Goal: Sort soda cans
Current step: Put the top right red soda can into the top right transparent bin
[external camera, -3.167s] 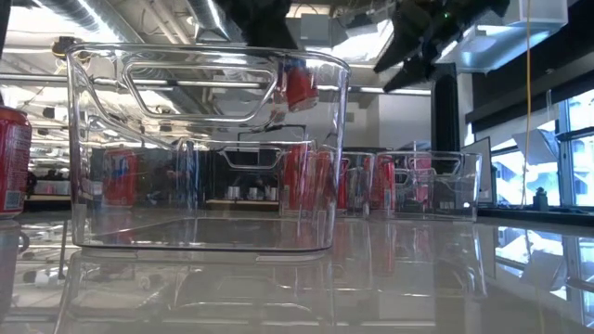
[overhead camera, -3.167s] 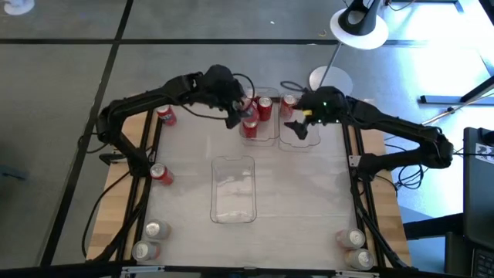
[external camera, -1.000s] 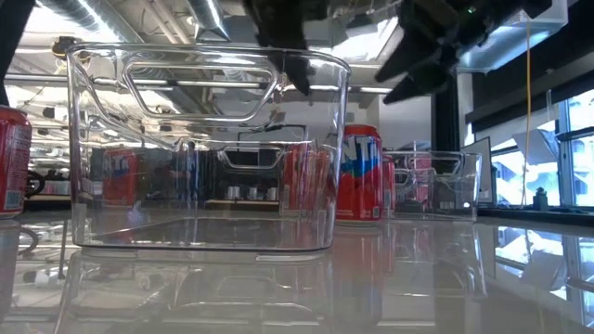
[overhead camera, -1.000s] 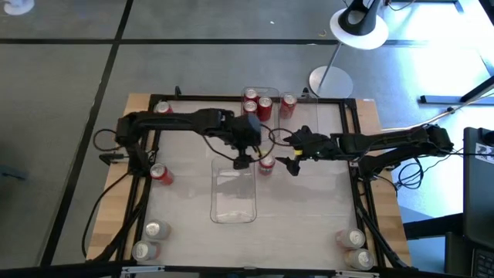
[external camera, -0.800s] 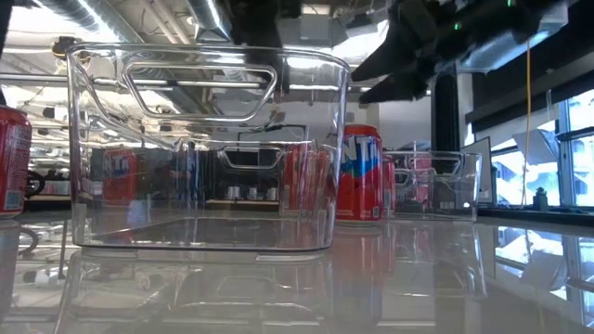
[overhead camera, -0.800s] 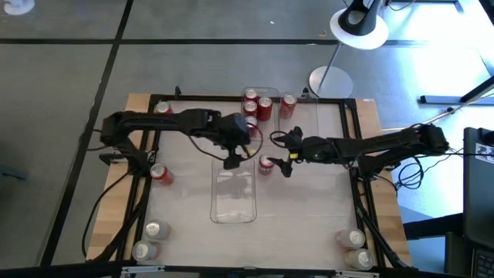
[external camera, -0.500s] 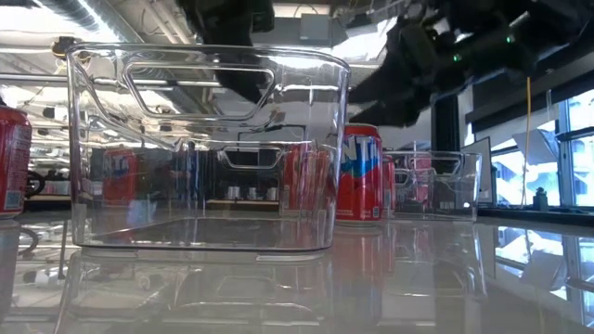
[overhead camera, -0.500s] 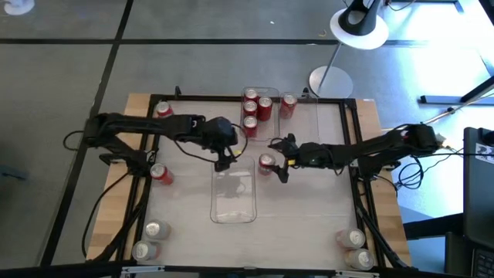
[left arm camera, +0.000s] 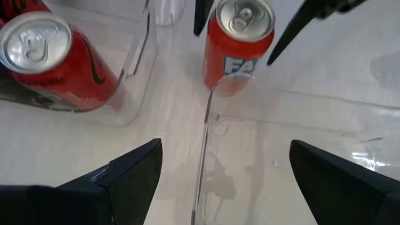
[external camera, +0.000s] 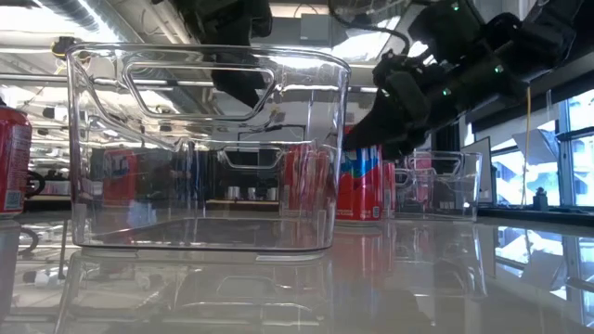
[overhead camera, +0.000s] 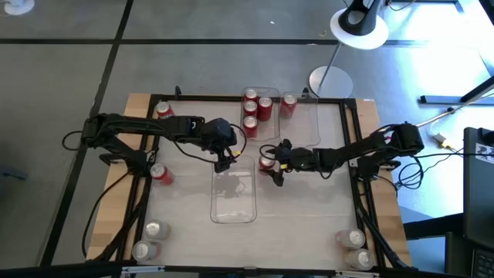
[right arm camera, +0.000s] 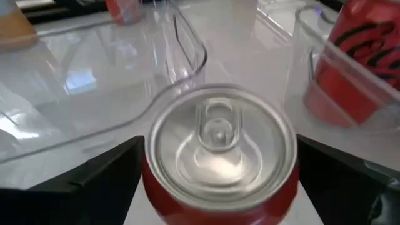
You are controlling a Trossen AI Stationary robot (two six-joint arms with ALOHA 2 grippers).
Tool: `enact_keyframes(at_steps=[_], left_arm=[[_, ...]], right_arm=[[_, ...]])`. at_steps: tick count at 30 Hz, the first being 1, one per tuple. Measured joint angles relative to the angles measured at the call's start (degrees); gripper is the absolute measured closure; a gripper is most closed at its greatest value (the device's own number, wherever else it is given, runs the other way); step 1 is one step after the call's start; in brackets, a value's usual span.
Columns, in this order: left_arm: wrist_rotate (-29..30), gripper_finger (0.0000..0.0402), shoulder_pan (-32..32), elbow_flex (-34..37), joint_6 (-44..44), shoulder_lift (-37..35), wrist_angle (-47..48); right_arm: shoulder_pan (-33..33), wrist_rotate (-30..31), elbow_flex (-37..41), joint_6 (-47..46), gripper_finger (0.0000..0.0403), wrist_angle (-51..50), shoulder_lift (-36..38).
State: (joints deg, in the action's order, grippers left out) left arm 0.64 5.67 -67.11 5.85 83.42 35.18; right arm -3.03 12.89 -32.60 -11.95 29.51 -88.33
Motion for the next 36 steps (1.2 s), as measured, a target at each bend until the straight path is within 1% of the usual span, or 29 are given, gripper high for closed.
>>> enact_keyframes(at_steps=[2,4,6,9,10,14,17,22,25,28,31,36], left_arm=[[-0.01,0.0066,0.00,0.00,-0.01,0.00,-0.50],[-0.01,0.0066,0.00,0.00,-0.02,0.00,-0.49],[-0.02,0.0066,0.00,0.00,-0.02,0.00,-0.37],[-0.02,0.0066,0.00,0.00,-0.02,0.00,-0.37],[0.00,0.0066,0.00,0.00,-0.02,0.00,-0.37],[0.00,0.0066,0.00,0.00,-0.02,0.00,-0.26],[-0.02,0.0066,0.00,0.00,0.02,0.00,-0.15],[-0.01,0.0066,0.00,0.00,0.05,0.00,-0.25],[-0.02,0.0066,-0.06,0.00,0.15,0.00,-0.31],[-0.02,0.0066,-0.08,0.00,-0.09,0.00,-0.35],[-0.02,0.0066,-0.09,0.00,-0.20,0.00,-0.69],[-0.02,0.0066,-0.09,0.00,-0.22,0.00,-1.90]], right_arm=[[0.00,-0.03,0.00,-1.02,0.0012,0.44,-0.81],[0.00,-0.02,0.00,-1.40,0.0023,0.35,-0.92],[0.00,0.25,0.00,-1.44,0.0049,1.32,-0.86],[0.03,0.50,0.04,-1.24,0.0109,1.72,-0.51],[0.04,0.63,0.04,-1.09,0.0121,1.93,-0.46],[0.02,1.96,0.11,-1.12,0.0121,0.76,3.21],[0.04,2.86,0.08,0.16,0.0121,-2.19,10.16],[1.41,8.27,0.00,2.27,0.0121,-14.60,24.53],[3.63,12.00,0.00,2.41,0.0121,-21.82,32.82],[7.23,15.64,-0.02,2.43,0.0121,-27.68,38.74],[12.19,18.06,0.00,2.27,0.0121,-29.79,41.23],[21.98,17.63,0.02,2.23,0.0121,-30.72,40.15]])
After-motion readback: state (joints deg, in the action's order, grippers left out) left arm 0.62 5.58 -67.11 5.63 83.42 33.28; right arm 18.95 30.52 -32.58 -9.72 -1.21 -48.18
